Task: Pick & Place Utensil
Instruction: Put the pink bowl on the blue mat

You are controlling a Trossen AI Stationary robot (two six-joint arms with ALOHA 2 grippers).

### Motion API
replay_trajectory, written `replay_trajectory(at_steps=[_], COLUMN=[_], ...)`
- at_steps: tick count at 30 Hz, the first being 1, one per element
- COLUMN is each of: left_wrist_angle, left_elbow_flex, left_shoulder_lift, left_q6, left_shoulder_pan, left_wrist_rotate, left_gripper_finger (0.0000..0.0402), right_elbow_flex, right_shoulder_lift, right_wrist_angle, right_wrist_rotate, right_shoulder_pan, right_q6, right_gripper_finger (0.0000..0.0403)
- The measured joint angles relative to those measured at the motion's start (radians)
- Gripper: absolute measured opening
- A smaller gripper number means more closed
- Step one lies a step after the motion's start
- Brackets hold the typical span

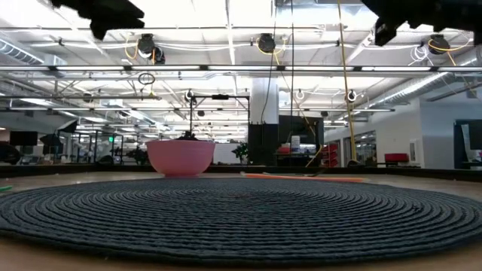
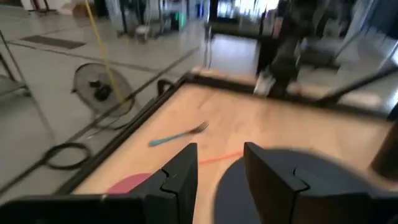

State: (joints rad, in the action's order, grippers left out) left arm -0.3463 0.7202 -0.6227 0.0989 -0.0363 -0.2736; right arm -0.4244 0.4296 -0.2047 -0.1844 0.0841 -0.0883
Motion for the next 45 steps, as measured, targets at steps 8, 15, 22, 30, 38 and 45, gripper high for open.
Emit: replay_trajectory(at_steps=[8, 15, 22, 30, 38, 45], left_wrist_angle=[-0.205, -0.344, -0.347, -0.225, -0.203, -0.194], left_elbow_flex=[0.223, 0.286, 0.286, 0.286, 0.286, 0.286], left_shoulder_lift=[-0.185, -0.342, -0.494, -0.637, -0.813, -0.914], left_q6=[-0.060, -0.011, -0.056, -0.086, -0.052, -0.049], left_shoulder_pan=[-0.073, -0.271, -0.474, -0.668, -0.763, -0.777], left_wrist_rotate=[-0.097, 0.020, 0.137, 0.334, 0.405, 0.406], left_gripper_finger=[0.0136, 0.0136, 0.0141, 0.0212, 0.0248, 0.0248], right_elbow_flex=[-0.262, -0.402, -0.424, -0.424, -0.392, -0.378], right_shoulder_lift=[0.159, 0.300, 0.351, 0.353, 0.350, 0.350], right_wrist_angle=[0.409, 0.582, 0.688, 0.734, 0.742, 0.752], right_wrist_rotate=[0.221, 0.347, 0.398, 0.424, 0.420, 0.417], right_shoulder_pan=[0.000, 0.001, 0.028, 0.035, 0.035, 0.035], right_q6=[0.082, 0.157, 0.157, 0.082, 0.062, 0.051], right_gripper_finger=[0.0064, 0.0064, 0.0069, 0.0151, 0.0197, 0.0199])
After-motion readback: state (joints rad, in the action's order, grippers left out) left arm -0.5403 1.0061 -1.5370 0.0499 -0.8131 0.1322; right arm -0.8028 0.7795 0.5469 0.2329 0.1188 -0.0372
